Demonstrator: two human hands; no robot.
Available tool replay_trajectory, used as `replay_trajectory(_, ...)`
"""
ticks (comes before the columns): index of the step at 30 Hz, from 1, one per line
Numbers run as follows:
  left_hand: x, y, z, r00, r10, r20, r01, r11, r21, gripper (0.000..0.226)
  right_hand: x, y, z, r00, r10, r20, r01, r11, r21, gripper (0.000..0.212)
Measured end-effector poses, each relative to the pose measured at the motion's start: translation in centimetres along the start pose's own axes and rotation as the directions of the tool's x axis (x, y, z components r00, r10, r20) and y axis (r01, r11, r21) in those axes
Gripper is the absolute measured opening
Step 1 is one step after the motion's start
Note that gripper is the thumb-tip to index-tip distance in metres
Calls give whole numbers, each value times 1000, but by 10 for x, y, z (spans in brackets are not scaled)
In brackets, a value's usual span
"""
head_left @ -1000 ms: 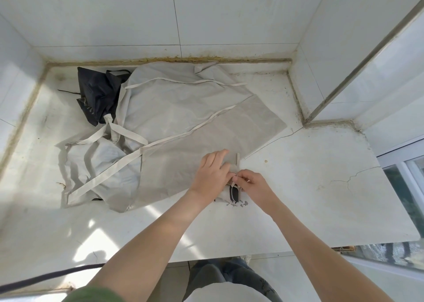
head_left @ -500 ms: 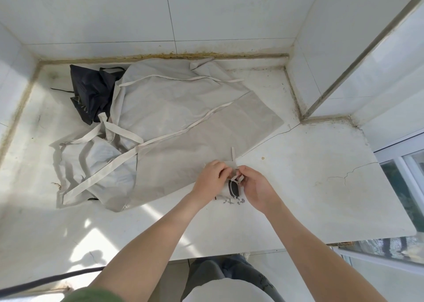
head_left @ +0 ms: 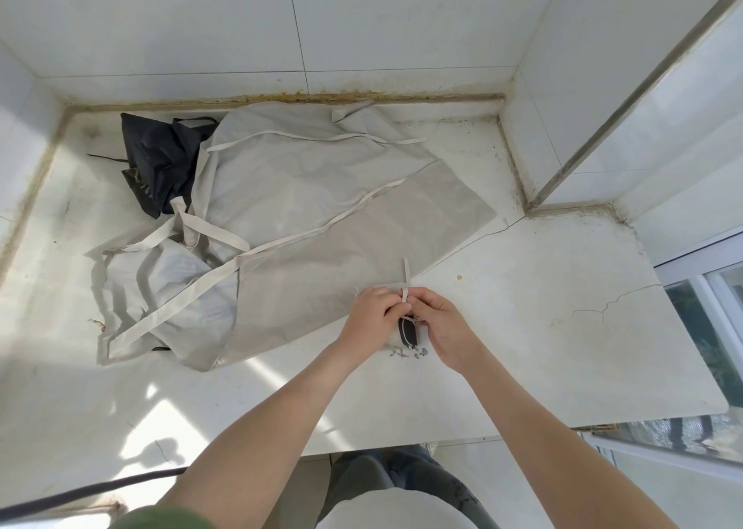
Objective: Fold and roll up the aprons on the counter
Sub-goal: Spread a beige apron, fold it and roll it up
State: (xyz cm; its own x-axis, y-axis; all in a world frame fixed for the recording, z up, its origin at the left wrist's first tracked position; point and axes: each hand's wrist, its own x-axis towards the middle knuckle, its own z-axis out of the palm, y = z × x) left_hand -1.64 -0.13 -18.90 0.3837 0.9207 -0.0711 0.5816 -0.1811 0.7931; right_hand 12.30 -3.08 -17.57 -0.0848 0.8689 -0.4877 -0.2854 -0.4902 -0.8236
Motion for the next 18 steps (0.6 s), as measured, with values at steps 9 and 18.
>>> replay_trajectory(9, 1, 5, -28, 863, -299, 407, 487, 705, -515, 24, -13, -12, -35, 997, -70, -37, 27, 745, -667, 16)
replay_trajectory(18, 9, 12, -26, 863, -332, 380, 484, 758, -438, 22, -20, -35, -37, 998, -23, -54, -11, 827, -562, 38)
